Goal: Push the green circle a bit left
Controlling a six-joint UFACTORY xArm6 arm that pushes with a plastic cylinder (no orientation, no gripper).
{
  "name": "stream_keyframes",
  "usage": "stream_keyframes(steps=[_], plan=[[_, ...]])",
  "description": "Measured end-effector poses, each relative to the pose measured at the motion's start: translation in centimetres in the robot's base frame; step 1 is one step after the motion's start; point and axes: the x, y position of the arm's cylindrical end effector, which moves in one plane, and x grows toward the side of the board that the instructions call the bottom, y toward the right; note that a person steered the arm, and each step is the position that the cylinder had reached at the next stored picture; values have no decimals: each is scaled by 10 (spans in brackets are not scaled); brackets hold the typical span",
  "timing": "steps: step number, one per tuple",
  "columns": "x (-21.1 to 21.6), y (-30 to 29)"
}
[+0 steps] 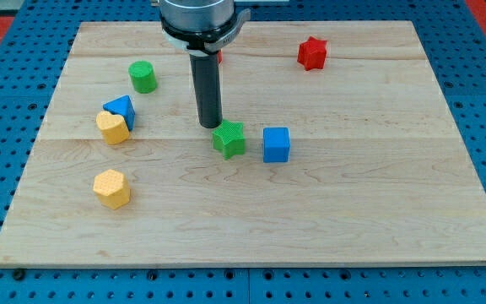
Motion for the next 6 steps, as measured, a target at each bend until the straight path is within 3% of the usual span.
stream_keyframes(steps=[1,2,3,5,6], plan=[[-12,10],[-3,43],[11,38],[-56,18],[-96,-56]])
